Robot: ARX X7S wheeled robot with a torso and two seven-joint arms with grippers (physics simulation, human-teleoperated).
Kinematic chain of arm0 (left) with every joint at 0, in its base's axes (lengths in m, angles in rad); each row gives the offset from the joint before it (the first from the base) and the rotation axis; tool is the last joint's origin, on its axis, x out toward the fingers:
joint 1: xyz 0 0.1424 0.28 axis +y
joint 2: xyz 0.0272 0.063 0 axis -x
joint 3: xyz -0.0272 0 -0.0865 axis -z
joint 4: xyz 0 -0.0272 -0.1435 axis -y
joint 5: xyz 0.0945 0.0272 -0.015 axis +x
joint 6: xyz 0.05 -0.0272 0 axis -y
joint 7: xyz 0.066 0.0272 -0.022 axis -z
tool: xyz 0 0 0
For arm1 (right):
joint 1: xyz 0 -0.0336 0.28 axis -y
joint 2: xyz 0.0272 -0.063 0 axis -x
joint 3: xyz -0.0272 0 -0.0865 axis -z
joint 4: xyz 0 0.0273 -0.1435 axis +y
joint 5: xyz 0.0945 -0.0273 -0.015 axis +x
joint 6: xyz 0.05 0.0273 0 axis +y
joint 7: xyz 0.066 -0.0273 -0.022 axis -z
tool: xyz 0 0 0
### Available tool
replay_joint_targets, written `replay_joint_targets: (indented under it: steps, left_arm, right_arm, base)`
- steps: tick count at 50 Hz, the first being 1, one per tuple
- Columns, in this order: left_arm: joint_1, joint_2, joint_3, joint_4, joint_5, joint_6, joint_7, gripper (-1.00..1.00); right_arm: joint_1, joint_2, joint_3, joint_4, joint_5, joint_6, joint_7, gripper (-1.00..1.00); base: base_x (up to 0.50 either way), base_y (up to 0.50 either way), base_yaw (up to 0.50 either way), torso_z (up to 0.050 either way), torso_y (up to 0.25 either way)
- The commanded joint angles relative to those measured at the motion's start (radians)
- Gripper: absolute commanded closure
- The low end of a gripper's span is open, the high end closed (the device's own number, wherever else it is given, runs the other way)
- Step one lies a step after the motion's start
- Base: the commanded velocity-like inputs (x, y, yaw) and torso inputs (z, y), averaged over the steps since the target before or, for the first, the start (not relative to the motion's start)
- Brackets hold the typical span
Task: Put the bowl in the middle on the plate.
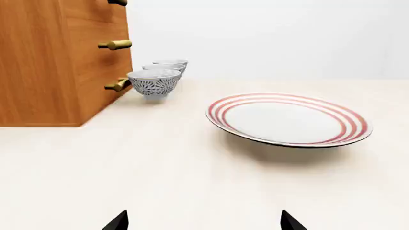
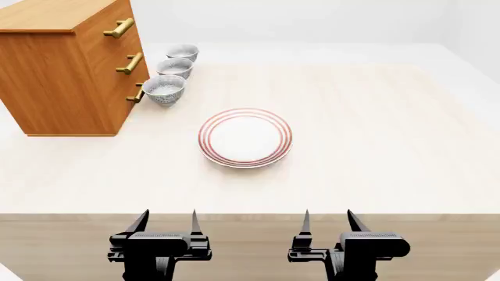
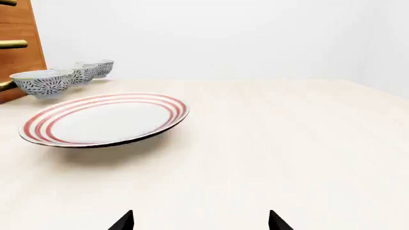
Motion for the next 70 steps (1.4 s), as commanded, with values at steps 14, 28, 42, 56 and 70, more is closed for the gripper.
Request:
replay_joint_targets:
  steps: [14,28,42,56,70]
  left_arm:
    - [0.082,-0.066,0.044,0.283,-0.068,-0.058,-0.056,-1.0]
    - [0.212,-0.12,0.035,0.69,-0.098,-0.151,-0.088,-1.0]
    - [0.236,-0.14,0.028,0.754,-0.131,-0.152,-0.108,-1.0]
    - [0.239,-0.155,0.038,0.758,-0.138,-0.147,-0.121,-1.0]
    - [0.24,-0.168,0.045,0.758,-0.15,-0.144,-0.135,-1.0]
  right_arm:
    - [-0.072,0.058,-0.051,-0.252,0.067,0.064,0.057,-1.0]
    - [-0.163,0.09,-0.066,-0.564,0.091,0.127,0.101,-1.0]
    - [-0.187,0.117,-0.073,-0.641,0.126,0.14,0.115,-1.0]
    - [-0.186,0.136,-0.088,-0.637,0.14,0.139,0.13,-1.0]
    - [-0.187,0.154,-0.107,-0.64,0.129,0.137,0.148,-1.0]
  base:
    - [0.0,0.0,0.0,0.0,0.0]
    - [0.0,0.0,0.0,0.0,0.0]
    - [0.07,0.0,0.0,0.0,0.0]
    - [0.5,0.0,0.0,0.0,0.0]
    - [0.36,0.18,0.0,0.0,0.0]
